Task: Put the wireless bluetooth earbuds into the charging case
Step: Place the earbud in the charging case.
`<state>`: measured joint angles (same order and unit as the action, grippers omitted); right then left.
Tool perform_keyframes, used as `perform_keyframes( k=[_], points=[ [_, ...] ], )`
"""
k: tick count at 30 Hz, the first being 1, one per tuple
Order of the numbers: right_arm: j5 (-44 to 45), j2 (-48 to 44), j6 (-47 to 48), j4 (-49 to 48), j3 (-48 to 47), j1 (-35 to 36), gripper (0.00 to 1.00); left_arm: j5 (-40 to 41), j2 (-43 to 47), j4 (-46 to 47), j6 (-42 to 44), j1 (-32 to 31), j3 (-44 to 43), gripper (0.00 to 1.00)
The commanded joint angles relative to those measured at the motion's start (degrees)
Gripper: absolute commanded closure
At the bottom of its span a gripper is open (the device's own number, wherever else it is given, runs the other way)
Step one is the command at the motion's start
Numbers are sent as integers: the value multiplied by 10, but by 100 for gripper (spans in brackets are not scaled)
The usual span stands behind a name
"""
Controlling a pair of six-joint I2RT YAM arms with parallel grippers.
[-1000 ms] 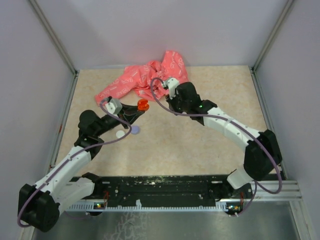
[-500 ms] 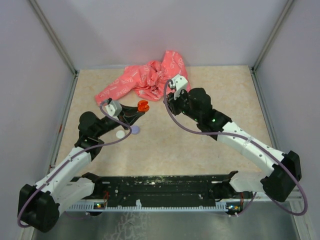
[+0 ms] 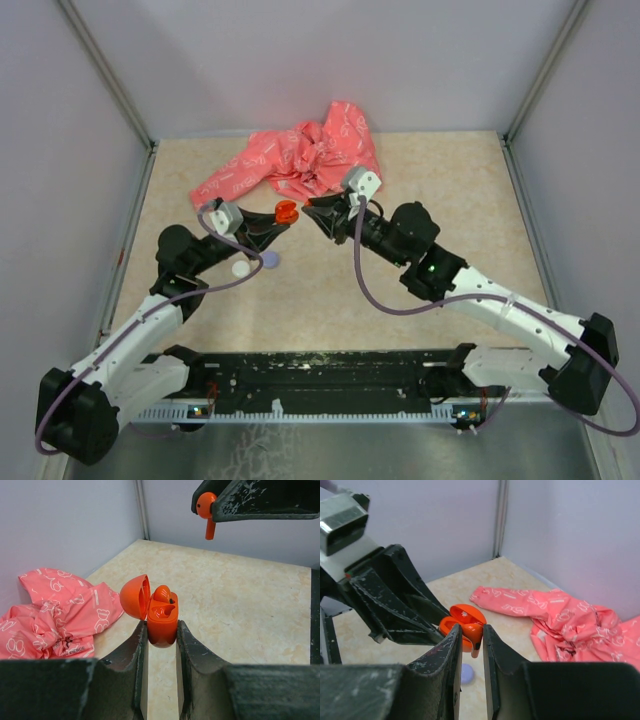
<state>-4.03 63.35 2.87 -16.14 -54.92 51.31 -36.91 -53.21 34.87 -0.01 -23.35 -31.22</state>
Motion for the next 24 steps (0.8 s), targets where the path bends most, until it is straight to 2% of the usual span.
perform_keyframes(
  k=[1,12,24],
  points=[
    [-35,-6,3,-98,5,18,84,-13,8,30,-7,4,6,100],
    [-61,56,-12,-125,-16,39,84,-23,11,43,-10,3,11,100],
    [-49,76,-17,-147,-14,41,85,-30,14,51,-11,4,13,100]
  ],
)
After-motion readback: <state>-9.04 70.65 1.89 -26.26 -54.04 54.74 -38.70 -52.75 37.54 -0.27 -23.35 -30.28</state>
